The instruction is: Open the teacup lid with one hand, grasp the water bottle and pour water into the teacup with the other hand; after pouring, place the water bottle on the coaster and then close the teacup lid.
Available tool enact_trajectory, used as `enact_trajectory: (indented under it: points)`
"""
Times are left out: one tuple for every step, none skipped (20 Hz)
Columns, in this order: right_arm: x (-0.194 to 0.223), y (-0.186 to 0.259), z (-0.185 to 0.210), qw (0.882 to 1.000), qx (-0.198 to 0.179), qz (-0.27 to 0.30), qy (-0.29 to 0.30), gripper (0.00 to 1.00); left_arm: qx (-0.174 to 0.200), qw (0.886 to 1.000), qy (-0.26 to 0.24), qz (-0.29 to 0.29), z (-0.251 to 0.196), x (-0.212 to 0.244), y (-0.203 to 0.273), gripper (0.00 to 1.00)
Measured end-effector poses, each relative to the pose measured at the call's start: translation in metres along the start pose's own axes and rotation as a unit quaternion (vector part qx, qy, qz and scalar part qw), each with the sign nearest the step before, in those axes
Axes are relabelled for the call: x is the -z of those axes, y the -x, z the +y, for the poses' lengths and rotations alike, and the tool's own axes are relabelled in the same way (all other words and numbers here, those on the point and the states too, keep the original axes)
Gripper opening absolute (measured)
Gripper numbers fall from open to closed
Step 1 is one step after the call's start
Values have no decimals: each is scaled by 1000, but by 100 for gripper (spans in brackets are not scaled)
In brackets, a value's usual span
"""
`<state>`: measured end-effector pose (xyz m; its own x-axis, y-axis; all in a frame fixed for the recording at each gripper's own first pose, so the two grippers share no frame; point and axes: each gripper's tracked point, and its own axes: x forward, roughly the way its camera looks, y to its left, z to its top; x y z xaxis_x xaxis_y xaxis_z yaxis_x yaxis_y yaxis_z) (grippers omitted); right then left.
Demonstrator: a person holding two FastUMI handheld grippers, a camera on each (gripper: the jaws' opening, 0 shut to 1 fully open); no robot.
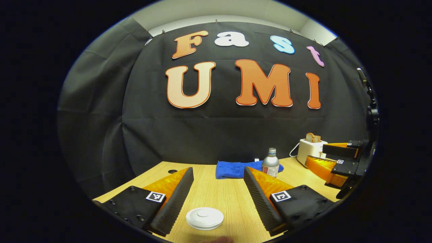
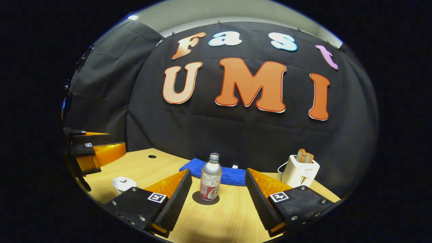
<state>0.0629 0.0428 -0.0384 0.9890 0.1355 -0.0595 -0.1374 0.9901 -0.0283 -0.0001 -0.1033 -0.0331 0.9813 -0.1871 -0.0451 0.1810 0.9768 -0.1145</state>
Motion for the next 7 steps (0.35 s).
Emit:
enact_trajectory:
  points:
    - [0, 4, -5, 1000, 5, -1, 1, 95, -3, 1000, -2, 1, 0, 2, 1, 99]
    - [0, 7, -9, 1000, 9, -3, 2, 95, -4, 1000, 1, -1, 0, 0, 2, 100]
    - [1, 11, -14, 1000, 13, -3, 4, 95, -5, 1000, 5, -3, 0, -1, 2, 100]
    - [3, 14, -19, 1000, 17, -1, 4, 91, -5, 1000, 8, -5, -1, -2, 3, 94]
    - [7, 17, -23, 1000, 22, 1, 2, 91, -8, 1000, 9, -5, 0, 0, 3, 94]
    - [9, 19, -27, 1000, 23, 4, -1, 95, -9, 1000, 11, -6, 1, 0, 3, 98]
    - [9, 21, -30, 1000, 27, 5, -4, 95, -9, 1000, 13, -7, -1, 0, 5, 94]
